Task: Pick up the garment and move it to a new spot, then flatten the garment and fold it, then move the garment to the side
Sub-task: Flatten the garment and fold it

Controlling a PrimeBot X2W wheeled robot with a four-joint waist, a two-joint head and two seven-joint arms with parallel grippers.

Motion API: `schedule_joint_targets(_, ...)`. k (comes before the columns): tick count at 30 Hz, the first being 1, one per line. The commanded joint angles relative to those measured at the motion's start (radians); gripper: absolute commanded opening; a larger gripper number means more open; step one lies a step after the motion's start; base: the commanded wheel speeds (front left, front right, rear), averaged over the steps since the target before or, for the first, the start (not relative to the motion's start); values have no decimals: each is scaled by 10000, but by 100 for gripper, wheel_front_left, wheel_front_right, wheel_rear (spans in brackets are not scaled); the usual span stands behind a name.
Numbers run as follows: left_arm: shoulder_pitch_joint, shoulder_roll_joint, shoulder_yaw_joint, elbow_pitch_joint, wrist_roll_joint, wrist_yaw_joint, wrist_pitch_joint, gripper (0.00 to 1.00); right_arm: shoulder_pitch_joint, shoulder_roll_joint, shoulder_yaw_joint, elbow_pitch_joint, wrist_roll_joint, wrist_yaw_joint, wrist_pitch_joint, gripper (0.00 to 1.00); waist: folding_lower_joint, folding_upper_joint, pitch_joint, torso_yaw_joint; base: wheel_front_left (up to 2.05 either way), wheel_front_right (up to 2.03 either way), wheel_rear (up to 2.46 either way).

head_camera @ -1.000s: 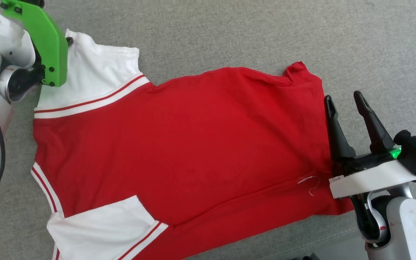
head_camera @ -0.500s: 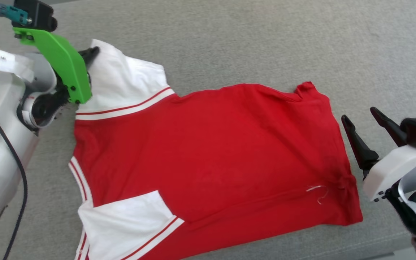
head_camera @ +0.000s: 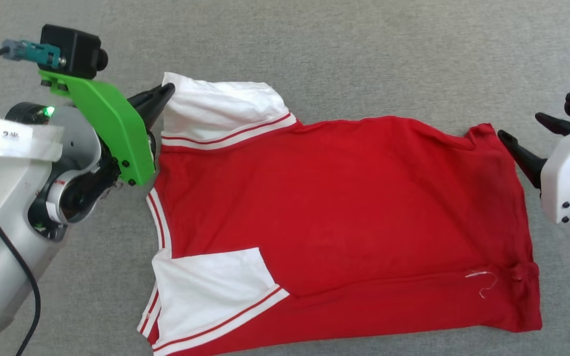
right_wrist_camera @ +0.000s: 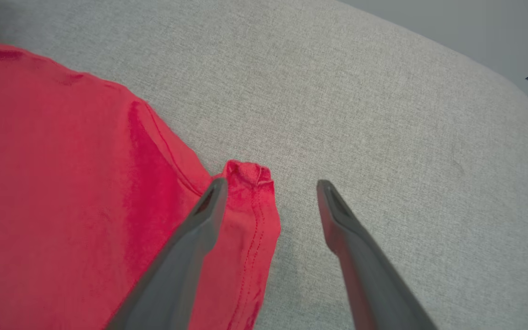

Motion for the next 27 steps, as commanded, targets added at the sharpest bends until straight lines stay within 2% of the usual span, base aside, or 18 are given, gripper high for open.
schedule_joint_targets(1,220,136,8,-233,77,137,1,0,-263,-68,163,170,141,-9,78,100,0,0,232,251,0,0,0)
schedule_joint_targets(10,541,357,-148,-1256,488,696,-60,0,-1264,-569,1458,1219,531,-9,206,100,0,0,516,503,0,0,0)
schedule_joint_targets(26,410,194,-167,-1402,574,560,-287,0,-2027,-914,3227,2128,986,-9,-184,100,0,0,1066,804,0,0,0)
schedule_joint_targets(27,402,184,-159,-1361,570,547,-308,0,-2052,-933,3349,2179,1053,-9,-192,61,0,0,1086,818,0,0,0)
